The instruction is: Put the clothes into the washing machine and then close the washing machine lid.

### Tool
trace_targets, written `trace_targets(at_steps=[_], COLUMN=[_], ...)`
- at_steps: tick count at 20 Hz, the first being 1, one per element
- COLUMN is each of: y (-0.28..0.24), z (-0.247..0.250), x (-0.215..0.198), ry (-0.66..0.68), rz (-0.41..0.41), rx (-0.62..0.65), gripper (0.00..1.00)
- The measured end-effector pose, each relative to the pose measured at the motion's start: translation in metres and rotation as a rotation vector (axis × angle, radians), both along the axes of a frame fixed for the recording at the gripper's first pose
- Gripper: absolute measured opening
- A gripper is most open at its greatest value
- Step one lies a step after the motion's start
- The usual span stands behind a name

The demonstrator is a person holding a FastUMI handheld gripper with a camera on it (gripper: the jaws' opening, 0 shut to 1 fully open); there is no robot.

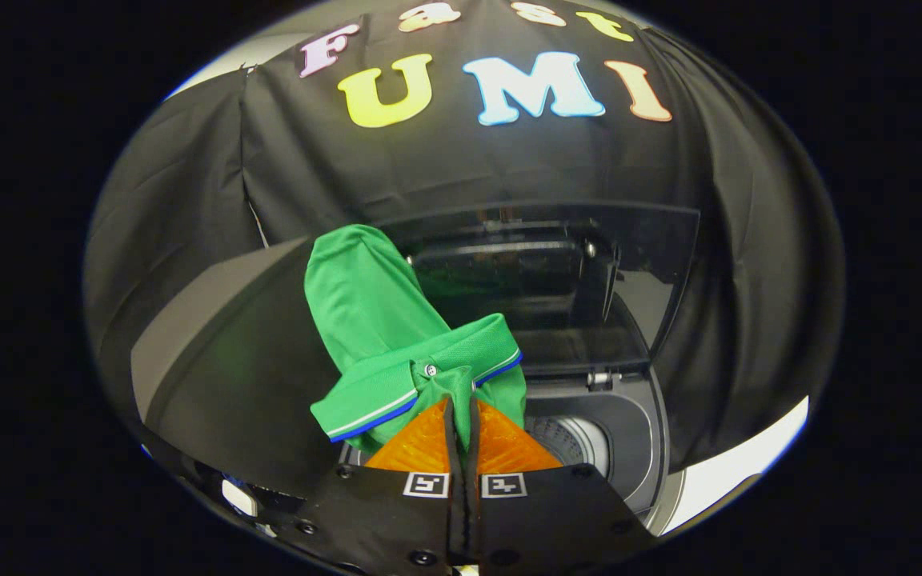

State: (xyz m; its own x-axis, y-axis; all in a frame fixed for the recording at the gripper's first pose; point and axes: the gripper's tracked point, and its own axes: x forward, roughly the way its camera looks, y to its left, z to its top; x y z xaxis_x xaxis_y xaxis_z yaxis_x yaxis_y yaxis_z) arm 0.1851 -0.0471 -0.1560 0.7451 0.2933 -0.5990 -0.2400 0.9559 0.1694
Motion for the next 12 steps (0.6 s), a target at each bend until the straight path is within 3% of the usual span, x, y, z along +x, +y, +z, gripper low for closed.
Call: trace_targets(at_steps=[5, 12], y=[-0.006, -0.020], z=[-0.016, -0.098], x=[0.005, -0.022], ry=[0.016, 0.152], rz=[-0.024, 0.014], rx=[0.011, -0.182], gripper=[0.01, 0.01])
